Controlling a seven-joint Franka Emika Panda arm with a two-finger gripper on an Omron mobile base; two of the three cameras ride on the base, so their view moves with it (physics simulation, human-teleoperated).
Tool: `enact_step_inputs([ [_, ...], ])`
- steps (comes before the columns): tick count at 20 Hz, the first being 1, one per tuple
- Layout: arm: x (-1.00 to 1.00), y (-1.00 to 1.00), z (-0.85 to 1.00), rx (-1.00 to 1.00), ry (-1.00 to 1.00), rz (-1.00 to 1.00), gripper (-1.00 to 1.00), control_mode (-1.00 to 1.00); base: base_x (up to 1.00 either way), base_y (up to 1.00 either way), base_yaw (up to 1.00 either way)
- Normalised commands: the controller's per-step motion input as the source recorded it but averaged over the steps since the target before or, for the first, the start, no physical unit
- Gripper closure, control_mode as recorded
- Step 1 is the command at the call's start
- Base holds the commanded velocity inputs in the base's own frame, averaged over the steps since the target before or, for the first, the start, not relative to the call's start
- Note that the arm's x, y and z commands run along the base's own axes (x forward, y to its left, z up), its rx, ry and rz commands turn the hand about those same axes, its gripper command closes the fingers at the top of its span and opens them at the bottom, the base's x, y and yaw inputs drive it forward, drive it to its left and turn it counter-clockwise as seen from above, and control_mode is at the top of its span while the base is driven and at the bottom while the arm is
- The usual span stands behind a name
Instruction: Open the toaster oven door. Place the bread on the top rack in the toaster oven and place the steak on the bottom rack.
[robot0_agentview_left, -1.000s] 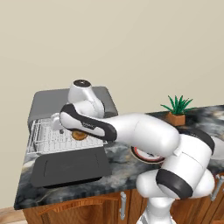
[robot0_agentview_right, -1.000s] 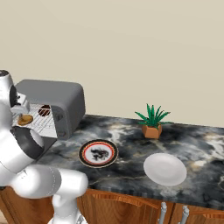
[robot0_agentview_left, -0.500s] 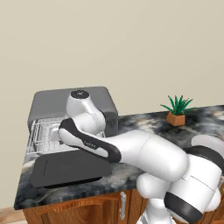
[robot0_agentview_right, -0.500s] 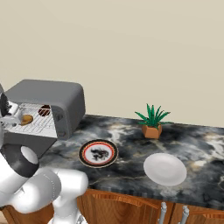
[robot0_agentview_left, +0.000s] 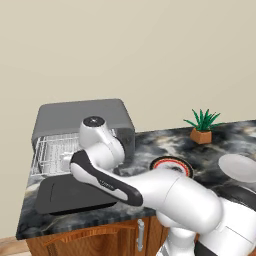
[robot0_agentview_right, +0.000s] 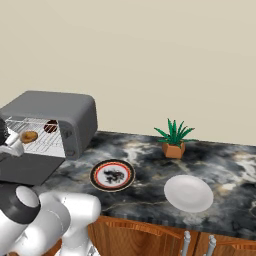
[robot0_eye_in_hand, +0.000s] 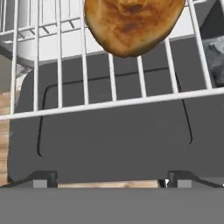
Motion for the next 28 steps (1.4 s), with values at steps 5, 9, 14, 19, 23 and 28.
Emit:
enact_step_inputs([
  [5, 0.03, -0.2, -0.35, 0.0, 0.08, -0.18, -1.0, -1.0, 0.0, 0.0, 0.0],
  [9, 0.05, -0.05, -0.37, 0.0, 0.0, -0.03, -1.0, -1.0, 0.0, 0.0, 0.0],
  [14, 0.12, 0.0, -0.28, 0.0, -0.01, 0.0, -1.0, -1.0, 0.0, 0.0, 0.0],
  [19, 0.28, 0.01, -0.25, 0.0, 0.0, 0.01, -1.0, -1.0, 0.0, 0.0, 0.0],
  [23, 0.38, 0.0, -0.2, 0.0, 0.0, 0.01, -1.0, -1.0, 0.0, 0.0, 0.0],
  [28, 0.29, 0.0, -0.23, 0.0, 0.0, 0.01, -1.0, -1.0, 0.0, 0.0, 0.0],
])
